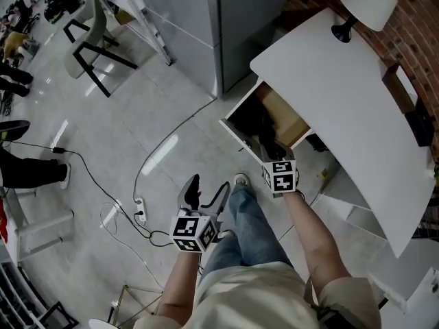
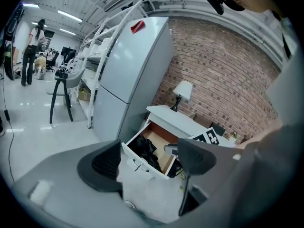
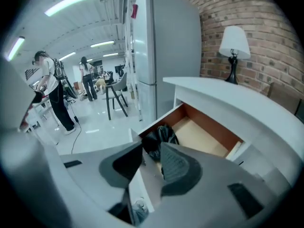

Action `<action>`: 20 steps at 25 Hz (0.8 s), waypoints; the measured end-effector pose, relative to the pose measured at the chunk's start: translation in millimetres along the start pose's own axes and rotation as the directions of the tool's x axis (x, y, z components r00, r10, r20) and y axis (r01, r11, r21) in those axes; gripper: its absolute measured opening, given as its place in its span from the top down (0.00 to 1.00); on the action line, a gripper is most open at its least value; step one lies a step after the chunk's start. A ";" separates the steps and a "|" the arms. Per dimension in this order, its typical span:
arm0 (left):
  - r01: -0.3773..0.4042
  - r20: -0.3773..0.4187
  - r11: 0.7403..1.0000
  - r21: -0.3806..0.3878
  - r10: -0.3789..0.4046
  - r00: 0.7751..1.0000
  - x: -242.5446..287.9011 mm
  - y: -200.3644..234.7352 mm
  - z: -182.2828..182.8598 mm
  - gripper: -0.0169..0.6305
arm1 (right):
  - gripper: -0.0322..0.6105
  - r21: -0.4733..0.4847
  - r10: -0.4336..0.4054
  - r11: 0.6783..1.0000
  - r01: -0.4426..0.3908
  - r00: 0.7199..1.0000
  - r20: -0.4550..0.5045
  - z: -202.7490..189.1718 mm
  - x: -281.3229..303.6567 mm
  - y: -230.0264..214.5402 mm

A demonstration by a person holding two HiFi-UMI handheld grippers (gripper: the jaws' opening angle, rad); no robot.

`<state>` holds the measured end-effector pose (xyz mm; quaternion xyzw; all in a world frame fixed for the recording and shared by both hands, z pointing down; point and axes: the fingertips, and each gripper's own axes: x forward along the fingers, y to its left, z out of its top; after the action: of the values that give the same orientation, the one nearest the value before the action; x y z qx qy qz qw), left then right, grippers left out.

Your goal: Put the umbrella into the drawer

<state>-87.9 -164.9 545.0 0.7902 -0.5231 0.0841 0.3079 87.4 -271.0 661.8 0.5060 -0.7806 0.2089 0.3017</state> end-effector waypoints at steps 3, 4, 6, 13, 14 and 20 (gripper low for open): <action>0.009 0.008 1.000 0.022 -0.009 1.000 -26.7 -8.0 -6.9 0.45 | 0.80 0.018 -0.006 1.000 0.005 0.997 0.073 5.9 -43.6 20.6; 0.010 0.011 1.000 0.028 -0.011 1.000 -35.7 -10.6 -9.1 0.48 | 0.83 0.019 -0.008 1.000 0.006 0.995 0.097 8.0 -58.3 27.4; 0.011 0.021 0.999 0.036 -0.011 1.000 -56.4 -16.5 -14.8 0.54 | 0.87 0.017 -0.011 1.000 0.009 0.990 0.139 9.0 -90.0 42.2; 0.001 0.049 0.999 0.053 -0.004 0.999 -130.1 -40.7 -30.2 0.72 | 0.94 0.043 -0.053 0.998 0.043 0.963 0.264 7.5 -207.1 84.1; 0.002 0.053 0.998 0.063 -0.005 0.999 -139.7 -45.2 -31.4 0.74 | 0.95 0.049 -0.058 0.998 0.046 0.958 0.280 7.3 -223.4 89.1; 0.000 0.103 0.992 0.124 -0.013 0.995 -195.3 -71.2 -30.5 0.89 | 0.95 0.031 -0.048 0.999 0.040 0.926 0.375 10.4 -311.6 124.3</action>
<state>-105.2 22.8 452.1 0.8128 -0.5296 0.0742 0.2310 66.2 -20.9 439.0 0.5574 -0.8099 0.1103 0.1453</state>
